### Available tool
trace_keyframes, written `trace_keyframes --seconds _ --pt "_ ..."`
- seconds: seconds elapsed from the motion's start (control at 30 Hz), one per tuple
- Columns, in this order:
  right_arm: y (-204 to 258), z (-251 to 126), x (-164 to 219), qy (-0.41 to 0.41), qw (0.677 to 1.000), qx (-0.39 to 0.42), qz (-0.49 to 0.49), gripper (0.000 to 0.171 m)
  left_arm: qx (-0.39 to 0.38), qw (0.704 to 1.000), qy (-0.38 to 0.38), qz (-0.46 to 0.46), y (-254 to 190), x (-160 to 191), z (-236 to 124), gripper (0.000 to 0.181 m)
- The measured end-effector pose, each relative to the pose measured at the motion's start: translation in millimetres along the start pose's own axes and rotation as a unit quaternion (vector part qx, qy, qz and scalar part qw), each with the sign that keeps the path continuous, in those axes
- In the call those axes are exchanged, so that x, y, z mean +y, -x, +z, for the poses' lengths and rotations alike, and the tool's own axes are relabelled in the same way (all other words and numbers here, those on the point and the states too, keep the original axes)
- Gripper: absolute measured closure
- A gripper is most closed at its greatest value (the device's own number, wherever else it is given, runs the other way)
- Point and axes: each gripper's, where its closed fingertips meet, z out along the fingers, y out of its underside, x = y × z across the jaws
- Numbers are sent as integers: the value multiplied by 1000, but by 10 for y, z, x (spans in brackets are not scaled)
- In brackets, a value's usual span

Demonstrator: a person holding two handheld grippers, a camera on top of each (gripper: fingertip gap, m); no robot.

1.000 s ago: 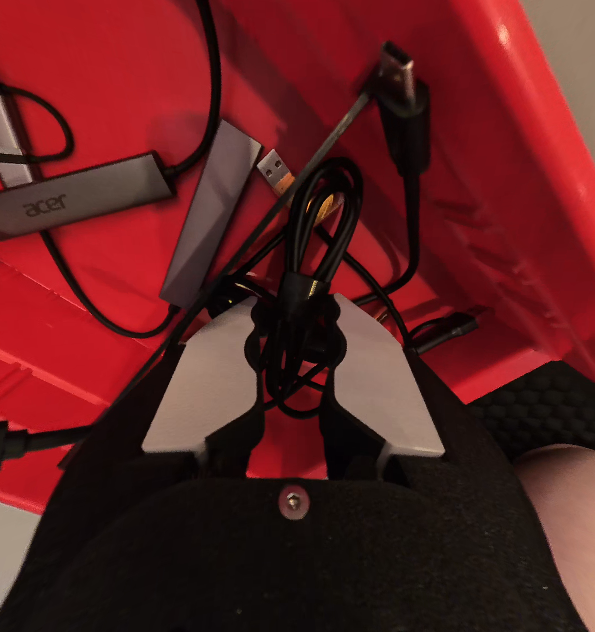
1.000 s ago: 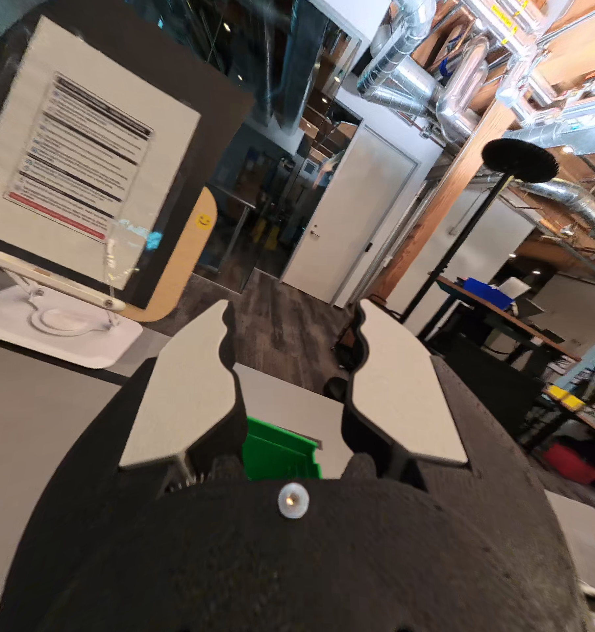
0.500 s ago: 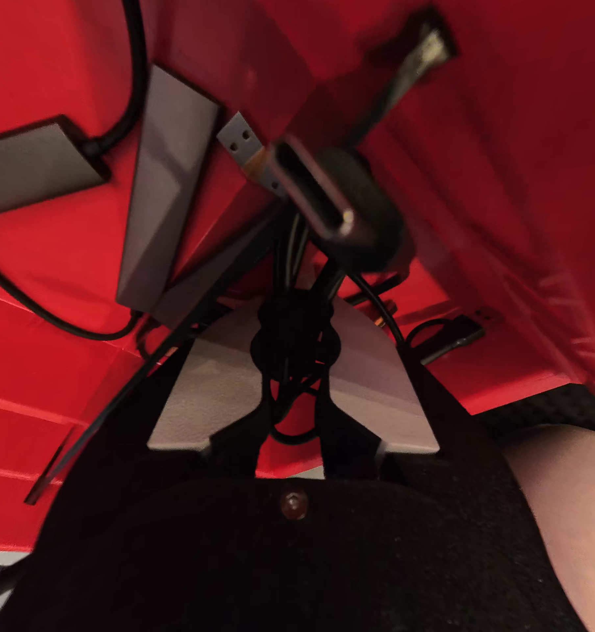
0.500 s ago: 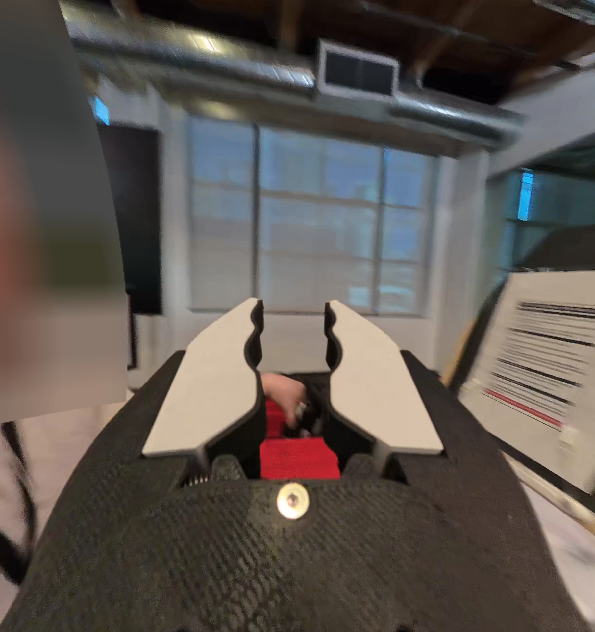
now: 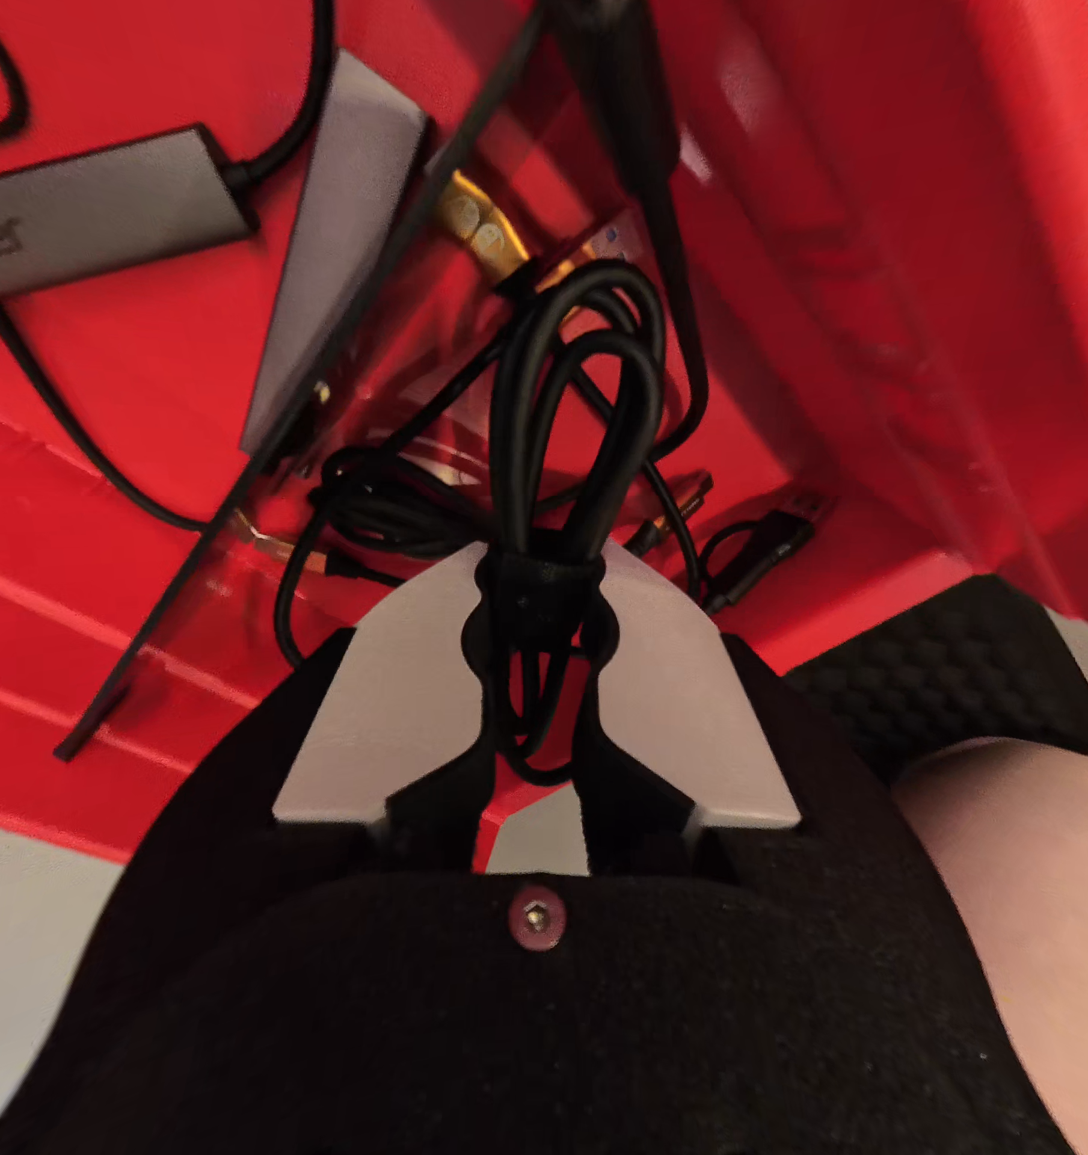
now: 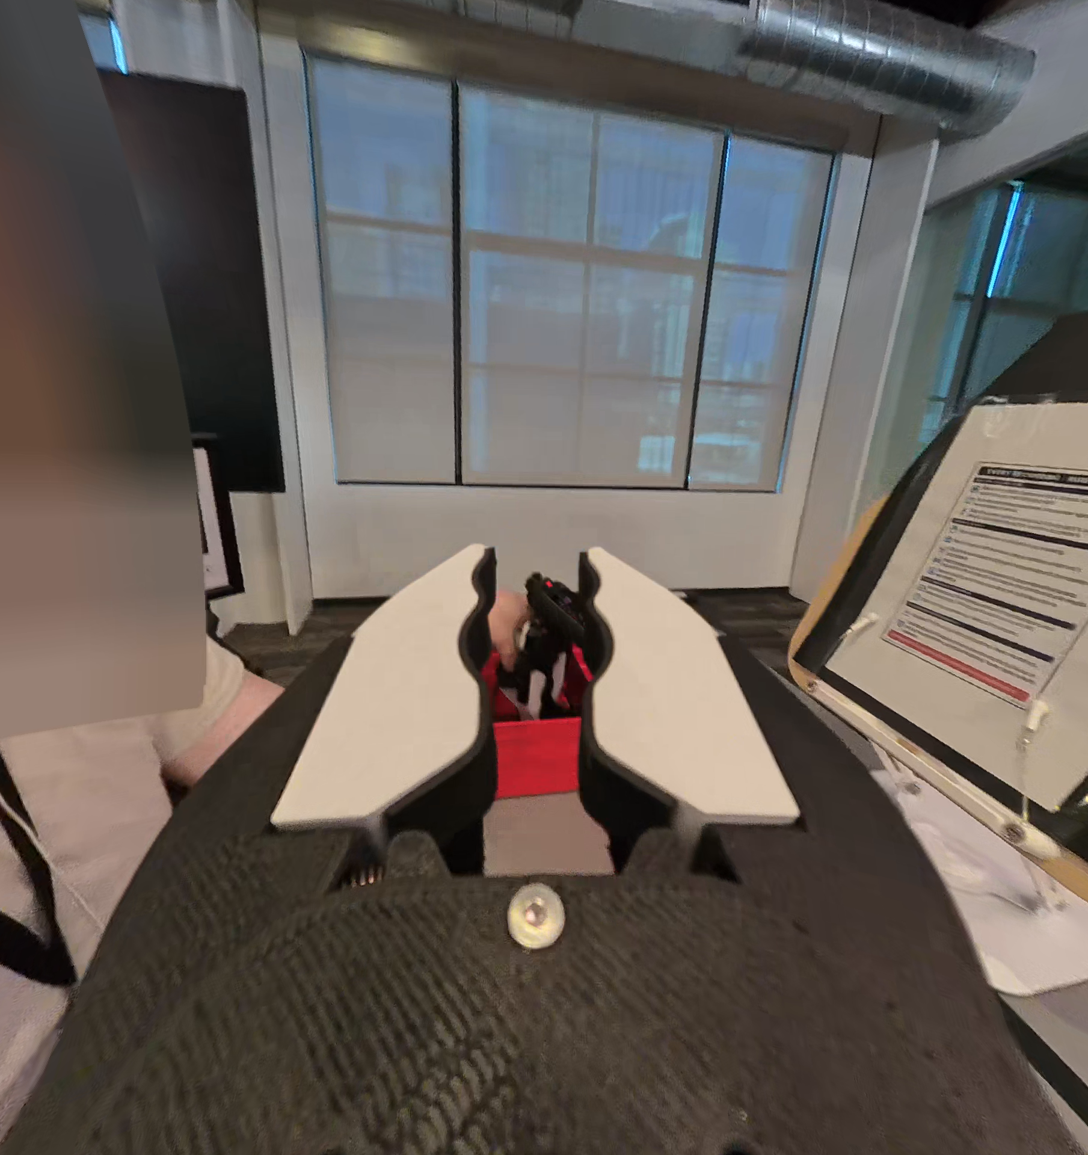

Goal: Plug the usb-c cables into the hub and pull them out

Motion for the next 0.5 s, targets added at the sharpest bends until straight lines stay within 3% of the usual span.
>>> trace_keyframes --seconds 0.23,0.5 --pt "-14 111 139 35 999 1 -10 146 -17 991 -134 -8 53 35 -432 157" --pt "-102 85 167 43 999 27 -14 146 -67 957 -283 18 66 -116 -988 157"
